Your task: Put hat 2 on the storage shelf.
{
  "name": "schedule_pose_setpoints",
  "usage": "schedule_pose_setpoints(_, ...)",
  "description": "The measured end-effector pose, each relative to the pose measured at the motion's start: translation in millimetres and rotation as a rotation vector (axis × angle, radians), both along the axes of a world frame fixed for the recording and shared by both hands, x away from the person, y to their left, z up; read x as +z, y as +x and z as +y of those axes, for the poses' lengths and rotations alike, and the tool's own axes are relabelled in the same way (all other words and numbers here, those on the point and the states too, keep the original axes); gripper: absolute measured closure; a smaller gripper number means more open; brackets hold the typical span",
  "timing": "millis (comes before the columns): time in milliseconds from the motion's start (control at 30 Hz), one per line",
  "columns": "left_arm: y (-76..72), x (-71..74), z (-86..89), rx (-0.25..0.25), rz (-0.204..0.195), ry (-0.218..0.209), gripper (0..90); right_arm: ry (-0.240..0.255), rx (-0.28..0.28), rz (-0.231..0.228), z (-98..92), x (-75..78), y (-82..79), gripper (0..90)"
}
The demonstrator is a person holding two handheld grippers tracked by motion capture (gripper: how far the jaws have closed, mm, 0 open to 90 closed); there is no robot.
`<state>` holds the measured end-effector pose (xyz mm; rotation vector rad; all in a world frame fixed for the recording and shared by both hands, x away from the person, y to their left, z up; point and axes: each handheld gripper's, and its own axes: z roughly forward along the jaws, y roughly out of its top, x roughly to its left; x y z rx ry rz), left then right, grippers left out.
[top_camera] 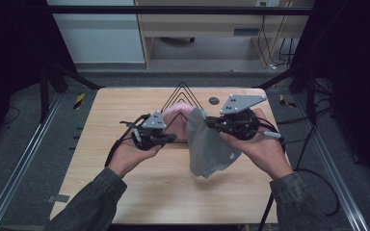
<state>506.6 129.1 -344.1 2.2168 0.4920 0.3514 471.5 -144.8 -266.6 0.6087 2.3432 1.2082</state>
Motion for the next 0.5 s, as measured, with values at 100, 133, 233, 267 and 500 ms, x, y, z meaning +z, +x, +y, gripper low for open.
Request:
schedule_pose_setpoints(100,0.1,10.1,3.0,0.008,-0.004,-0.003,90.0,0.025,-0.015,0.002,-6.0,0.3,3.3,87.4)
schedule_pose_setpoints(133,0.2,11.0,3.0,0.008,-0.007,-0.001,90.0,0.031,-0.019,0.004,-7.4,0.6,4.3,87.4)
schedule_pose_setpoints(233,1.3,9.9,0.6,0.006,-0.007,-0.009,89.9,0.031,-0.021,0.005,-8.4,1.1,5.1,87.4)
schedule_pose_setpoints(267,1.4,8.9,-0.1,0.007,-0.008,-0.012,89.9,0.029,-0.02,0.005,-8.0,1.7,4.7,87.5)
schedule_pose_setpoints(500,1.6,2.6,-4.3,0.003,-0.016,-0.036,77.1,0.018,0.017,-0.011,0.1,10.9,-4.8,87.4)
